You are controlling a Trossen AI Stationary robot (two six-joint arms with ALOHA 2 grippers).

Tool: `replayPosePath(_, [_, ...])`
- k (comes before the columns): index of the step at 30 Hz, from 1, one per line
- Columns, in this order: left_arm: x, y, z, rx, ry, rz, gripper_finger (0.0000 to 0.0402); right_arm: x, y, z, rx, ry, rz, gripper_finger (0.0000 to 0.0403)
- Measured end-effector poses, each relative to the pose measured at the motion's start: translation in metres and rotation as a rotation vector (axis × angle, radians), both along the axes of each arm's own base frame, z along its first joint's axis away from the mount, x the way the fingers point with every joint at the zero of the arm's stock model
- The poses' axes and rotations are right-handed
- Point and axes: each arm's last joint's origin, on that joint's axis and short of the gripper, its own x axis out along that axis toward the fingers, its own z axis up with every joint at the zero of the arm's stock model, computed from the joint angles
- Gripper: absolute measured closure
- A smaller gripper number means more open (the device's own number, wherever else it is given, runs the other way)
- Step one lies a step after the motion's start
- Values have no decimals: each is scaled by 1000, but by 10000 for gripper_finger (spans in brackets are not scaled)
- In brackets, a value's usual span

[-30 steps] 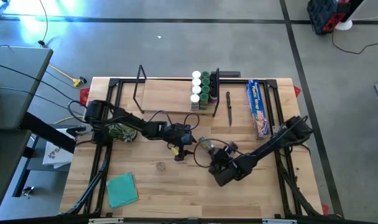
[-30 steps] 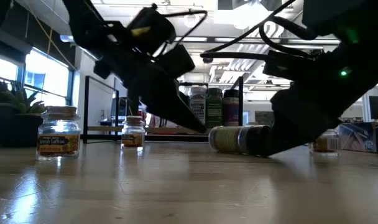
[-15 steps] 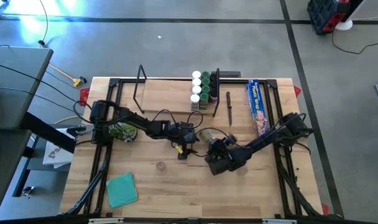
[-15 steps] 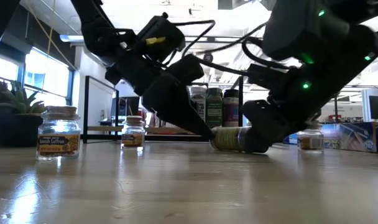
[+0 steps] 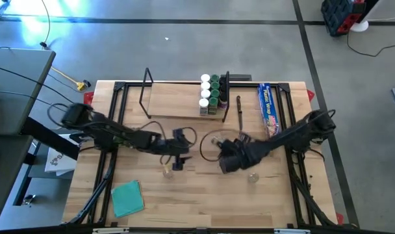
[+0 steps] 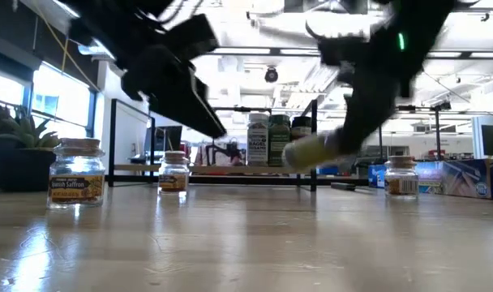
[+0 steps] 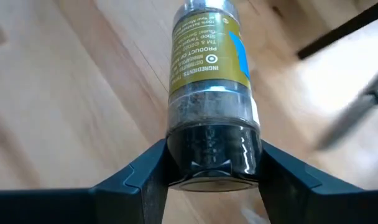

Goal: Shelf spices
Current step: Adjust the black seasoning bottles on the shelf

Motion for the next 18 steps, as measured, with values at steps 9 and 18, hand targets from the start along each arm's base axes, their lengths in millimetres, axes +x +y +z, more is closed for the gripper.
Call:
replayPosePath(9, [-49,9,5,-31,-79,206,117,27,-70,132,162,362,119,211])
replayPosePath(18, [-48,11,9,-25,-188,244,117,71,-125,162,150,396,321,211])
